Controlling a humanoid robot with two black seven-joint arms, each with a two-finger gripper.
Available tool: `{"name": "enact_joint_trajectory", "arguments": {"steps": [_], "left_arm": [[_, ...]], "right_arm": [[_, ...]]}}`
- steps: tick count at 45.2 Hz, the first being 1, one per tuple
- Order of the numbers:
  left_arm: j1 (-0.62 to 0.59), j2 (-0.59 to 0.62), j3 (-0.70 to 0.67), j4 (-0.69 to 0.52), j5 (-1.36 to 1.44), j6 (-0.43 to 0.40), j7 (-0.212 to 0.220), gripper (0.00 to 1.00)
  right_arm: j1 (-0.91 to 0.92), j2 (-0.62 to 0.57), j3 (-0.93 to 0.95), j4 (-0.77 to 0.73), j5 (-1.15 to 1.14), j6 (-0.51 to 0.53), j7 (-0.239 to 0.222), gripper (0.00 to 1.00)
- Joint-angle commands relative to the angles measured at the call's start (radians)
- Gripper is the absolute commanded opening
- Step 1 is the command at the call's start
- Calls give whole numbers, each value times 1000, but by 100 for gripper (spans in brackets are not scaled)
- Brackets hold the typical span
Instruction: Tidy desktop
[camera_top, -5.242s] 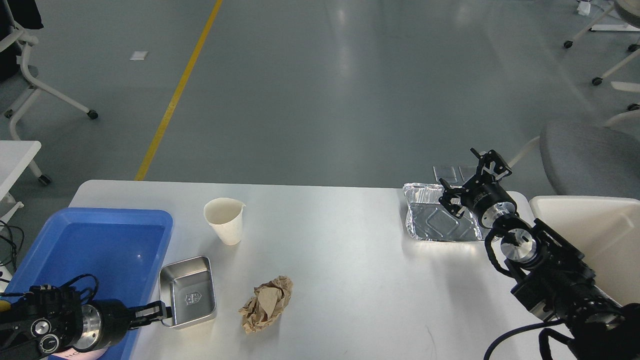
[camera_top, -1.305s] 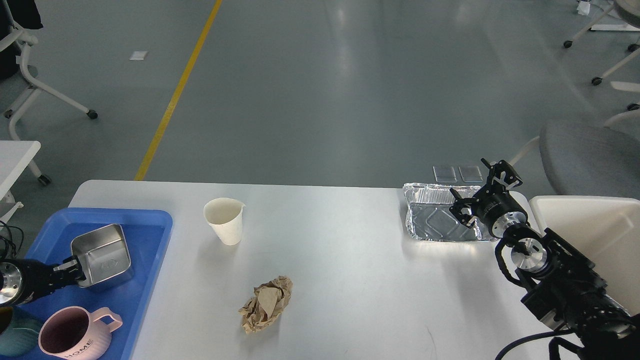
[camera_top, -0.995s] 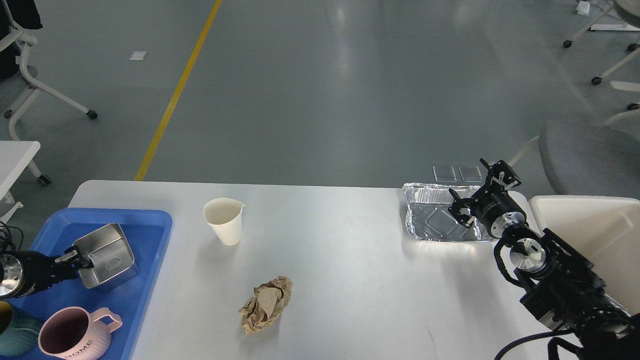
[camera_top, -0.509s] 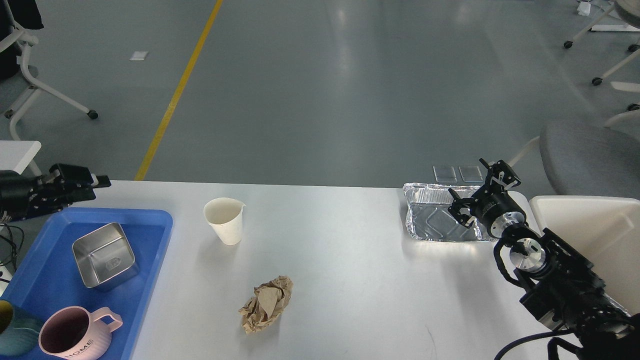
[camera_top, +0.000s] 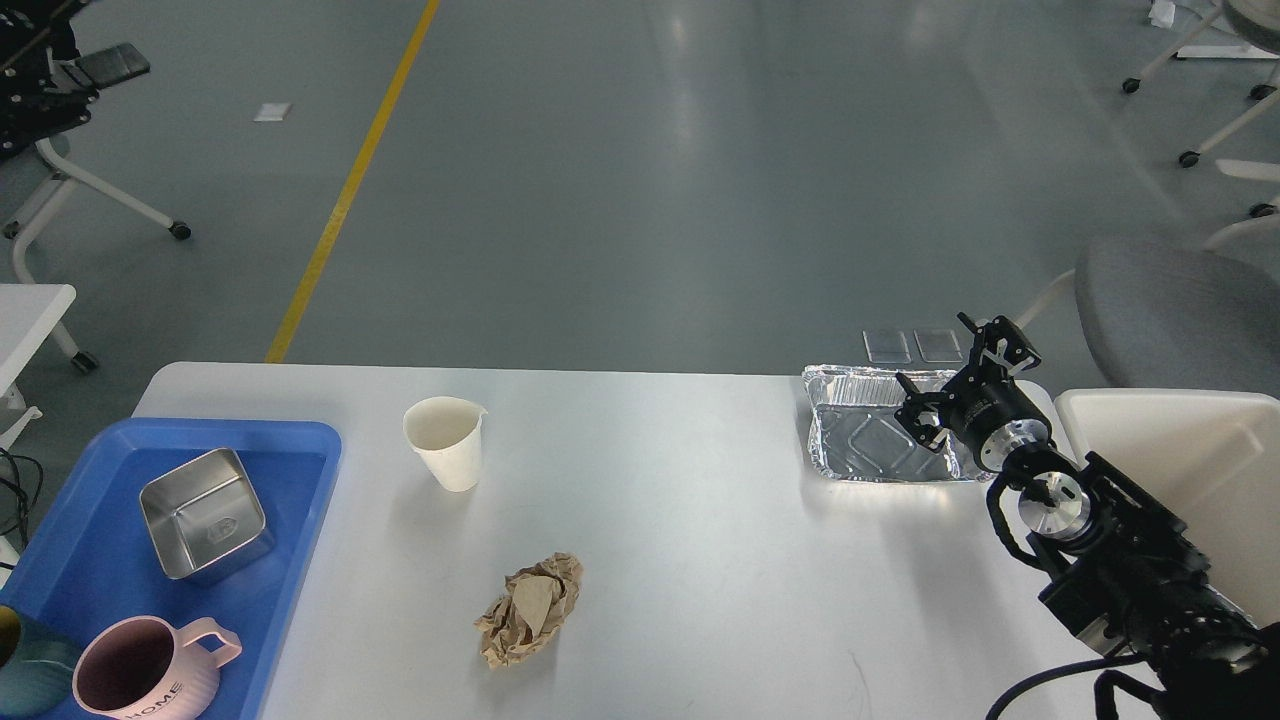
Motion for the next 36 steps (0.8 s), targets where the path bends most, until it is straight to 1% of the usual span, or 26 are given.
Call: {"name": "enact_joint_trajectory", "arguments": {"steps": [1,5,9,13,17,23,30,36], "left_arm": [[-4,-134,0,81,-93,205,0,94],[-7,-233,-1,135,-192,256,0,94],[-12,-308,-10,235,-322,293,-6,94],[-51,-392,-12,353,-437,294,-3,94],[-81,-474,-10,448,-488,290,-1,95],[-85,-590,-23,510,-493,302,-6,96],[-88,-668,-46,559,-494,293,-32,97],[-93,-725,-64,565,-497,288,-95,97]], "right_arm": [[9,-2,4,0,1,-1,-1,100],[9,-5,10,11,6,5,-1,100],[9,-8,21,35,11,3,1,100],[8,-18,24,64,17,3,1,100],[3,-20,34,87,20,0,2,100],[-5,-18,54,101,20,-1,1,100],[-15,-20,77,103,20,3,1,100],[-25,-21,100,104,20,8,1,100]]}}
